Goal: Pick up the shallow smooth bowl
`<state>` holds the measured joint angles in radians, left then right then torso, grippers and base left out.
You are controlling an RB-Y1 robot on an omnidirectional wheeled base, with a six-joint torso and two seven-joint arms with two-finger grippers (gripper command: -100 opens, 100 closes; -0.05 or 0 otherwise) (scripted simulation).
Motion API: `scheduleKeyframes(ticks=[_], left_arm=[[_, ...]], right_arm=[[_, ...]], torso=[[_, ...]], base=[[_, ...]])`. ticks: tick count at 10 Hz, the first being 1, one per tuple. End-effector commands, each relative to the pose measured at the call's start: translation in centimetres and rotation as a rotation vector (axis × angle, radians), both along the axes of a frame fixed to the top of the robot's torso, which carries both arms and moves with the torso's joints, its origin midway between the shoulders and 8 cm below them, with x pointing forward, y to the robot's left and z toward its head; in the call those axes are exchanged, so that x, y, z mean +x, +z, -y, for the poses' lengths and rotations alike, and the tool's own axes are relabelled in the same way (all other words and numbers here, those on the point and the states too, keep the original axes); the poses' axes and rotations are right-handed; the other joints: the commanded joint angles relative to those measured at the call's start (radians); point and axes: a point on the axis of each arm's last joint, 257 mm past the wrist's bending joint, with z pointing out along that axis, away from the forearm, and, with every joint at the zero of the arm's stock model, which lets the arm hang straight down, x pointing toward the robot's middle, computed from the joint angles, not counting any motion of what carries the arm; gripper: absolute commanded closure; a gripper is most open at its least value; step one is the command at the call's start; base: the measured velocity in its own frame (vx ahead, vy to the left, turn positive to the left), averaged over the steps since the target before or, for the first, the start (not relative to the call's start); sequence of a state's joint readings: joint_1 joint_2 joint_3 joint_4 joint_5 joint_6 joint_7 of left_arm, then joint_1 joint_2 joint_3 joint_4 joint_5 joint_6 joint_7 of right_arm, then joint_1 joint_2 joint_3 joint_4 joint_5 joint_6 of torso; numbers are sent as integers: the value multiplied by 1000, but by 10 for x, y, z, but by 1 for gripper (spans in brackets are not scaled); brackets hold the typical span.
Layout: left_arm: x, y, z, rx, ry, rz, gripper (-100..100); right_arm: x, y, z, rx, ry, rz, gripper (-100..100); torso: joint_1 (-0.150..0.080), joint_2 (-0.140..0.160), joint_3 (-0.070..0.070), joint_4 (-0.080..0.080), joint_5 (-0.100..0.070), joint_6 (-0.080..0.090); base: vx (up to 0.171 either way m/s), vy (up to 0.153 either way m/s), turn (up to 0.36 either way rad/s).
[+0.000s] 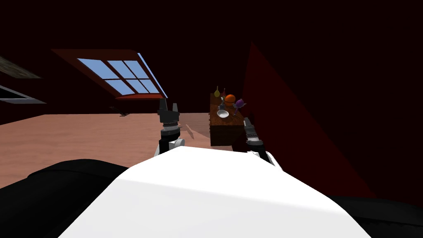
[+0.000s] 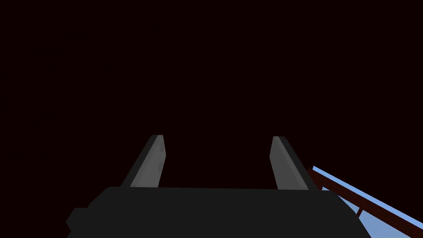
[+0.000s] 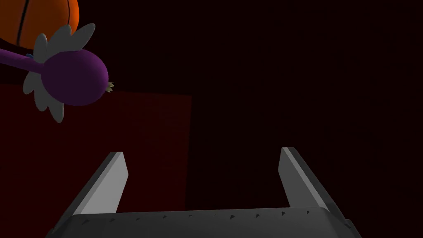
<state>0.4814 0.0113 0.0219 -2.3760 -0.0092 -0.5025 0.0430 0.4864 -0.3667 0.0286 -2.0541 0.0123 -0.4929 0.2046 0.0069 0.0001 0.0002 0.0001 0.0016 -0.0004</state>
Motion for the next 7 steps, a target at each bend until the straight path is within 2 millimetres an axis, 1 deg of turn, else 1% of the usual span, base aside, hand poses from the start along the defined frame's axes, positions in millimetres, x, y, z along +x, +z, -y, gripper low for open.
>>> scheduleKeyframes(ticks=[1,2,3,4,5,6,7], left_arm=[[0,0,0,0,0,0,0],[0,0,0,0,0,0,0],[0,0,0,0,0,0,0],[0,0,0,0,0,0,0],[0,0,0,0,0,0,0],[0,0,0,0,0,0,0],[0,0,0,0,0,0,0]], right_arm=[[1,-10,2,-63,7,-19,-100],[3,-24,5,-134,4,-46,-100],[3,-24,5,-148,11,-48,-100],[5,-39,9,-226,10,-77,-100],[5,-40,9,-238,16,-78,-100],[7,-56,15,-317,14,-108,-100],[7,-56,15,-332,21,-110,-100]], torso=[[0,0,0,0,0,0],[-2,0,0,0,0,1],[-1,1,0,0,0,0],[-2,1,0,0,0,1],[-2,0,0,0,0,0],[-3,0,0,0,0,1],[-1,0,0,0,0,0]], base=[[-5,85,41],[-17,104,84],[-6,79,40],[0,91,119],[-2,68,34],[0,105,80],[13,94,45]])
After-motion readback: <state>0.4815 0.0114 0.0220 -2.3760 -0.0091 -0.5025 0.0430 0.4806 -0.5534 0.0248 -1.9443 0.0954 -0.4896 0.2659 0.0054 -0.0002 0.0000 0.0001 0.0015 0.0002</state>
